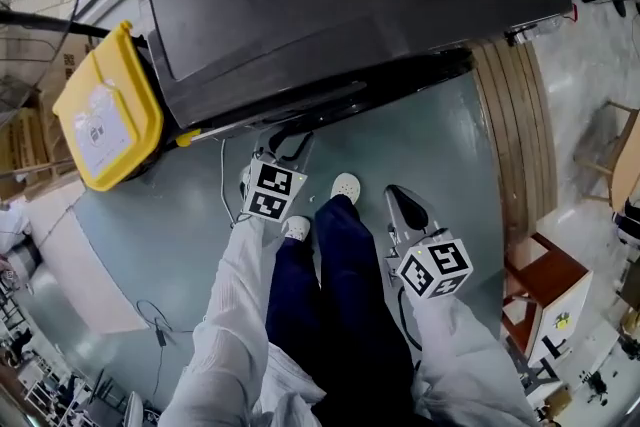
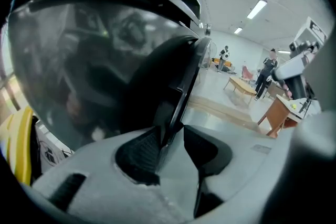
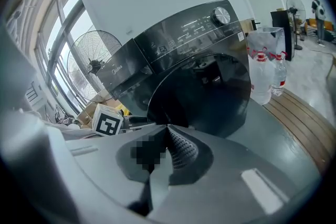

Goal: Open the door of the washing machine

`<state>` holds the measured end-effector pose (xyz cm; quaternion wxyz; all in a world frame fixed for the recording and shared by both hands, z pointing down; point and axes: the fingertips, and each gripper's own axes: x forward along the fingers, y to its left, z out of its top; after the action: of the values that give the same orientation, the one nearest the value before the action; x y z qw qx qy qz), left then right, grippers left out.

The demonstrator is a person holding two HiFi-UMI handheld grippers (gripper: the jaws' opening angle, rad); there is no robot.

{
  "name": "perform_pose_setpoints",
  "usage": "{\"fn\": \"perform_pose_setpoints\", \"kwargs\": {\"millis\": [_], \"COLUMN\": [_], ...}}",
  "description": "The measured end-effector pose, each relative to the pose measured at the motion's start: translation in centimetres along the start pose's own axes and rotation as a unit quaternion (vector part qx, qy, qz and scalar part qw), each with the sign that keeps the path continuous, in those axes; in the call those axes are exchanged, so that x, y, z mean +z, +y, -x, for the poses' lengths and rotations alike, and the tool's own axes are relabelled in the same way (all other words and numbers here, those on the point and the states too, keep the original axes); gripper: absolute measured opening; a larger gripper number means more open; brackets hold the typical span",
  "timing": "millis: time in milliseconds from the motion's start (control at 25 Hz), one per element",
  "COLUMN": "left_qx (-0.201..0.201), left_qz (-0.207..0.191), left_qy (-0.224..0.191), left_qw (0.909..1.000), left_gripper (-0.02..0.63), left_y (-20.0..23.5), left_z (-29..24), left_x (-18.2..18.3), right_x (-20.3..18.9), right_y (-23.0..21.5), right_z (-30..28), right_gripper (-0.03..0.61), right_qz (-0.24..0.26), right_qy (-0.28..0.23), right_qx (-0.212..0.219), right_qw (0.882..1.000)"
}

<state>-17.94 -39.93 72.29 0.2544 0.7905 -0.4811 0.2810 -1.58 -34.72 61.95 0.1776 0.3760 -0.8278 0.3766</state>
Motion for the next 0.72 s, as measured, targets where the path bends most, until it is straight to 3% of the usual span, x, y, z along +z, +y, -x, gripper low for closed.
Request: {"fn": "perform_pose_setpoints", "kwargs": {"millis": [480,720], "left_qx": [0.003,-0.025], "left_qz": [-0.064,-0.086], "left_qy": [0.017,0.021], "left_qw": [0.9978,0.9958], "left_gripper": [0.103,0.084], "left_y": [-0.5,-2.0], "left_z": [0.3,0.8], "left_x": [-1.0,-2.5], "right_x": [-1.9,-5.0], "right_y": [1.2,2.4], "right_z": [2.4,4.3], "right_gripper": [0.011,0.011], "right_qz": [-0.003,-0.020], "right_qy": [-0.023,-0.047], "right_qx": [-0.034,-0.066], "right_qw": [0.999,0.996]}}
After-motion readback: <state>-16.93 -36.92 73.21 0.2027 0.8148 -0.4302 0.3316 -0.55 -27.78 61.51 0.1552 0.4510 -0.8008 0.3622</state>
